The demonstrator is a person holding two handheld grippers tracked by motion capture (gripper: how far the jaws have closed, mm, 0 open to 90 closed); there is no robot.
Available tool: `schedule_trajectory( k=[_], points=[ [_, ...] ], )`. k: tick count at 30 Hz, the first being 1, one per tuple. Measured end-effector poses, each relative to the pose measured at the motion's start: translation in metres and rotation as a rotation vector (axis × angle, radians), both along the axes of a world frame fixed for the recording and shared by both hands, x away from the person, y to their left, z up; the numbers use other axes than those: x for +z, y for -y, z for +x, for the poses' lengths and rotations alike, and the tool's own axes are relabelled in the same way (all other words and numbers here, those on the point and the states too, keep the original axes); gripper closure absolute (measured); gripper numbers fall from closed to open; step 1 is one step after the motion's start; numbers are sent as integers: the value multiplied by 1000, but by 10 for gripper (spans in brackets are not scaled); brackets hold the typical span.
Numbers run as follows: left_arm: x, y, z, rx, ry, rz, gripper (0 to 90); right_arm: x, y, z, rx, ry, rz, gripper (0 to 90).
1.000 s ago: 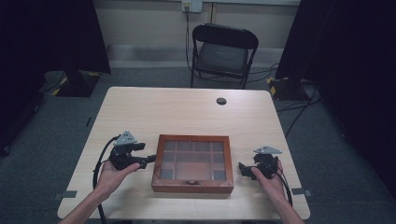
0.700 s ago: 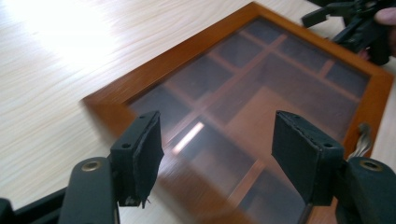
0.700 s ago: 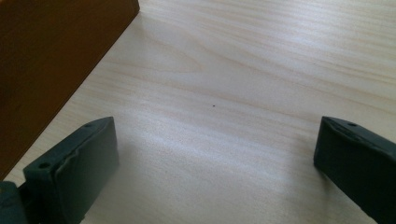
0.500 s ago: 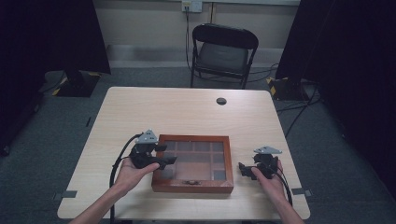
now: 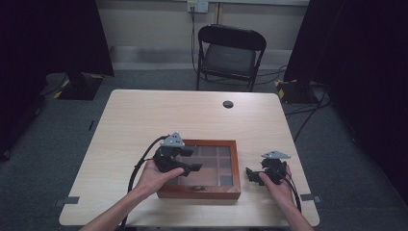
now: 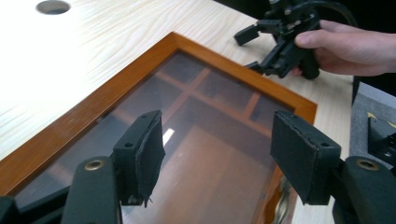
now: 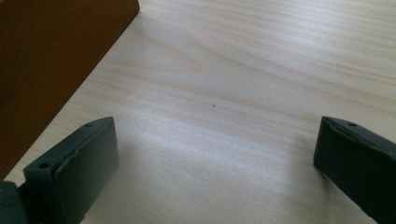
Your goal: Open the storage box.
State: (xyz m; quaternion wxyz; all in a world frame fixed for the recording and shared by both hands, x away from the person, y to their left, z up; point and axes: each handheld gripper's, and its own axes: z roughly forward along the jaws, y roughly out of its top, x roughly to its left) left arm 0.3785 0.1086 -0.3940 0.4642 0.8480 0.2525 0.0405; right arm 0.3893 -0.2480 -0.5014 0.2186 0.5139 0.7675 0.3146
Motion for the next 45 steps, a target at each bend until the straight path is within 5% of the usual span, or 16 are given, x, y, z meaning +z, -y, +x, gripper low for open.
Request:
schedule_trajectory(
  k=[4,12,18,22,35,40,45],
  points=[
    [-1,12,-2,-49,-26,-8,324,0,0,0,1,1,0,0],
    [-8,21,-10,-123,-42,54,364,0,0,0,1,1,0,0],
    [-14,18,-16,-192,-98,84,383,0,0,0,1,1,-1,0],
    [-22,11,-19,-194,-112,98,412,0,0,0,1,1,0,0],
    [-35,11,-25,-242,-100,93,652,0,0,0,1,1,-1,0],
    [-37,12,-29,-254,-55,146,717,0,0,0,1,1,-1,0],
    [-40,11,-28,-264,-39,131,789,0,0,0,1,1,-1,0]
  ],
)
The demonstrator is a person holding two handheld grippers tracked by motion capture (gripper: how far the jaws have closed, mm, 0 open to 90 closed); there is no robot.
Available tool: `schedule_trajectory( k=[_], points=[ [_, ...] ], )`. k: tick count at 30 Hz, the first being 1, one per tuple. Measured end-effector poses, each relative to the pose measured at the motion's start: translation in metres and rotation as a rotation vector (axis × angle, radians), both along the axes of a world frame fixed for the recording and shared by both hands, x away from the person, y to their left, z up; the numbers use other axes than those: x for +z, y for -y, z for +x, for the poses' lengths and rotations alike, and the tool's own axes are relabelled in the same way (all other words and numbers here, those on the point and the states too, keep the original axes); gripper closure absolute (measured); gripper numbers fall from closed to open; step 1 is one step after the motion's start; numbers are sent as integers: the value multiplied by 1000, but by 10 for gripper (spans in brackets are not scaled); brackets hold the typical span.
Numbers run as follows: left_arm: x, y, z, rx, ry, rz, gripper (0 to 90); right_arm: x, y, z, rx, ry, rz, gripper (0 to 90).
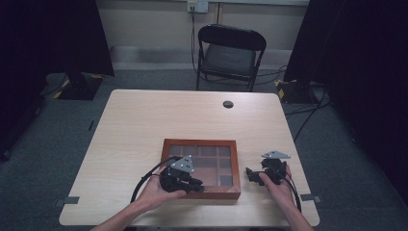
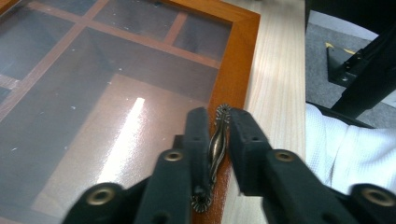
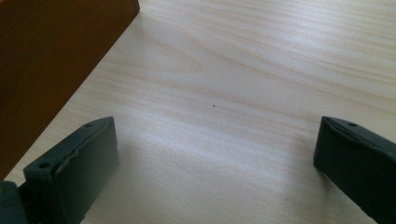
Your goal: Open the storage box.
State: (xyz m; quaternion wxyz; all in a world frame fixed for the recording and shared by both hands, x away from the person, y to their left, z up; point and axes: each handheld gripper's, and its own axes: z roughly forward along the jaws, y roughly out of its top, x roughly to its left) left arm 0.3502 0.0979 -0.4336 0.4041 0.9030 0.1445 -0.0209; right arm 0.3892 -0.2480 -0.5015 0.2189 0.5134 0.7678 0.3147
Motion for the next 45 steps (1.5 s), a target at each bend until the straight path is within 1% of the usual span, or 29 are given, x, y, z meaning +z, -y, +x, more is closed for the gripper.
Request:
schedule_trajectory(
  k=[1,2,3,4,5,6,7,8,9,11,12,14,15,16,17,19,20,21,23,25,28,30,34,35,38,40,42,43,45],
  points=[
    [-1,0,-1,9,-4,-12,794,0,0,0,0,0,0,0],
    [-1,0,-1,9,-3,-13,794,0,0,0,0,0,0,0],
    [0,0,0,-1,6,-2,793,0,0,0,0,0,0,0],
    [0,0,0,-1,6,-2,790,0,0,0,-1,0,0,0],
    [-2,-1,-1,8,-2,-20,790,0,0,0,-1,0,0,0],
    [-2,-1,-2,18,-2,-29,793,0,0,0,0,0,0,0],
    [-2,-1,-3,12,15,-17,793,0,0,0,0,0,0,0],
    [-2,-1,-3,10,19,-17,793,0,0,0,0,0,0,0],
    [-1,-2,-3,7,22,-4,797,0,0,0,0,0,0,0],
    [-2,-2,-3,9,19,-8,802,0,0,0,0,0,0,0],
    [-3,-2,-3,16,13,-22,803,0,0,0,0,0,0,0],
    [-2,-1,-4,20,16,-19,807,0,0,0,0,0,0,0],
    [-2,-1,-4,26,8,-20,807,0,0,0,0,0,0,0],
    [-3,-1,-3,32,-6,-34,808,0,0,0,0,0,0,0],
    [-3,-1,-2,31,-19,-38,808,0,0,0,0,0,0,0],
    [-2,-2,1,25,-38,-30,811,0,0,0,0,0,0,0],
    [-2,-2,1,25,-38,-30,811,0,0,0,0,0,0,0],
    [-3,-1,1,34,-55,-47,811,0,0,0,0,0,0,0],
    [-3,-2,3,32,-63,-39,813,0,0,0,0,0,0,0],
    [-3,-2,4,32,-72,-50,814,0,0,0,0,0,0,0],
    [-3,-3,4,34,-79,-38,814,0,0,0,0,0,0,0],
    [-3,-2,4,39,-88,-50,814,0,0,0,0,0,0,0],
    [-1,-3,6,44,-97,-53,814,0,0,0,0,0,0,0],
    [-1,-3,6,44,-101,-67,814,0,0,0,0,0,0,0],
    [0,-5,7,39,-105,-60,814,0,0,0,0,0,0,0],
    [2,-5,6,52,-109,-71,813,0,0,0,0,0,0,0],
    [3,-5,7,48,-106,-63,813,0,0,0,0,0,0,0],
    [3,-5,7,47,-109,-71,813,0,0,0,0,0,0,0],
    [4,-5,7,46,-108,-71,813,0,0,0,0,0,0,0]
  ],
)
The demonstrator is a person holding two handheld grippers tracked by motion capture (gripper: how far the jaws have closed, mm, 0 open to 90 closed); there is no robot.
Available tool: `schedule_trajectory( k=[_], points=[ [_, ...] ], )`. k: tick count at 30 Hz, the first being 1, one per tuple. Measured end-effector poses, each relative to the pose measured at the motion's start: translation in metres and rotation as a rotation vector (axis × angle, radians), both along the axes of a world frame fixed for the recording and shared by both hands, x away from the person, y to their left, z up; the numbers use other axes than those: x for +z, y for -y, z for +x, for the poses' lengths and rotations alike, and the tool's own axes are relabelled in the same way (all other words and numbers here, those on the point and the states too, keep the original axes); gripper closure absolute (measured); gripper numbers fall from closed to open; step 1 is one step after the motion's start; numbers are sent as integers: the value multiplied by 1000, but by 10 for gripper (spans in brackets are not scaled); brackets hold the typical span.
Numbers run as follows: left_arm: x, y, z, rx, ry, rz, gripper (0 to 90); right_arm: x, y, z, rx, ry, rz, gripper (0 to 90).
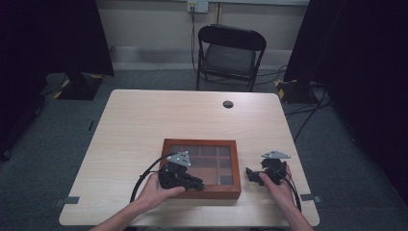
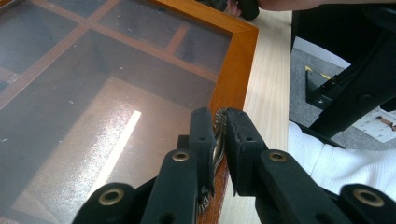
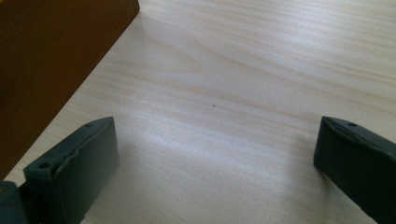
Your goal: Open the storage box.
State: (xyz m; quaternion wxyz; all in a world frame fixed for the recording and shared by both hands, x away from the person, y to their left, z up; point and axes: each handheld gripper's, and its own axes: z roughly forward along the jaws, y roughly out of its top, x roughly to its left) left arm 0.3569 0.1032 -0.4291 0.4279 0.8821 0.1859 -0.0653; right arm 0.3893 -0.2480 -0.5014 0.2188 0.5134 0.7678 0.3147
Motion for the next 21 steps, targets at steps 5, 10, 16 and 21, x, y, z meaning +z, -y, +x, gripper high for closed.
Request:
schedule_trajectory(
  k=[5,10,16,21],
  points=[
    [4,0,0,-4,7,2,813,0,0,0,0,0,0,0],
    [7,-1,1,-10,13,-8,813,0,0,0,0,0,0,0],
    [12,-2,2,-9,14,-18,813,0,0,0,0,0,0,0],
    [13,-1,1,-2,17,-6,812,0,0,0,0,0,0,0]
  ],
)
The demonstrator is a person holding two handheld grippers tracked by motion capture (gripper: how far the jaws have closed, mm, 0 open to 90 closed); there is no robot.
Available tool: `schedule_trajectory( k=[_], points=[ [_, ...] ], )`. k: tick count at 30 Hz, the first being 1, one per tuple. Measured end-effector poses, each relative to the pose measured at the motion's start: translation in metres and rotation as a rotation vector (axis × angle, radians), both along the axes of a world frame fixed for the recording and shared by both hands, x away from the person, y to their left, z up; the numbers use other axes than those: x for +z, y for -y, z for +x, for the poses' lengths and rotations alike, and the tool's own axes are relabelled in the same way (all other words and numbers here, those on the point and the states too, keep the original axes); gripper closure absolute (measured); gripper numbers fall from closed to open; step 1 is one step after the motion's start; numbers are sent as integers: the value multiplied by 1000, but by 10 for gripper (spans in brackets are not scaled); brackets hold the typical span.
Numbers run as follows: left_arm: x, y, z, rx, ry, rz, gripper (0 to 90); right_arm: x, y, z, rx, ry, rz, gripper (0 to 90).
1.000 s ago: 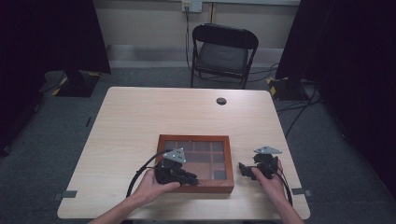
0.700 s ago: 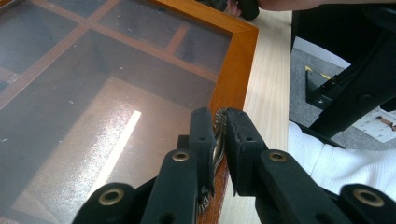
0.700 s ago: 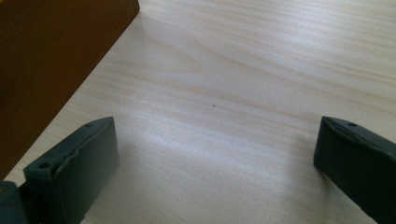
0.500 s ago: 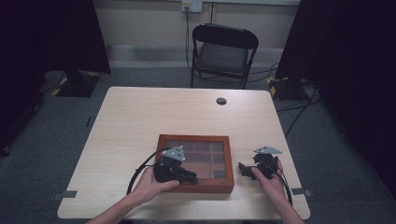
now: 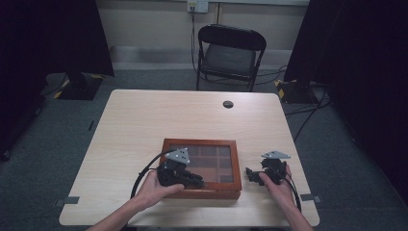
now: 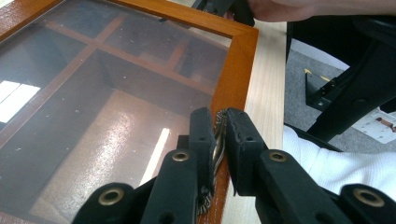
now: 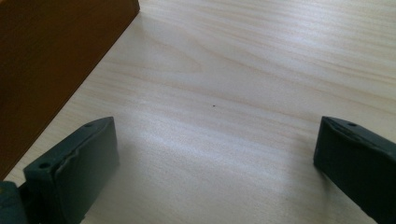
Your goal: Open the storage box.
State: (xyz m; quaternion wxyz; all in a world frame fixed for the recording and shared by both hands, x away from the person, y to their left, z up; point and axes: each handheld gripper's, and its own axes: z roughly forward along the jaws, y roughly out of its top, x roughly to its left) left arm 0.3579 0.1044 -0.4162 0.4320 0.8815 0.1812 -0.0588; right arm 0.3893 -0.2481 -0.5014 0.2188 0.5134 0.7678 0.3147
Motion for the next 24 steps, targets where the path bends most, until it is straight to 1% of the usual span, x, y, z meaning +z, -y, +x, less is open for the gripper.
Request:
schedule_trajectory(
  k=[2,3,7,8,9,11,12,13,17,20,24],
  points=[
    [1,0,0,3,0,2,812,0,0,0,0,0,0,0],
    [2,-1,0,4,0,-12,812,0,0,0,-1,-1,1,0],
    [8,-2,2,5,-1,-24,811,0,0,0,0,-1,1,0],
    [8,-2,2,9,-7,-17,811,0,0,0,0,-1,1,0],
    [8,-1,1,17,-9,-21,810,0,0,0,0,-1,1,0],
    [8,0,1,15,-5,-6,810,0,0,0,-1,-1,1,0],
    [8,0,1,18,-6,-10,810,0,0,0,0,-1,1,0],
    [9,-1,1,18,-8,0,810,0,0,0,1,0,0,0],
    [14,0,1,28,-7,7,809,0,0,0,0,-1,1,0],
    [15,-1,2,37,-9,-17,809,0,0,0,1,0,0,0],
    [16,-1,2,40,-13,-17,808,0,0,0,1,0,0,0]
  ],
)
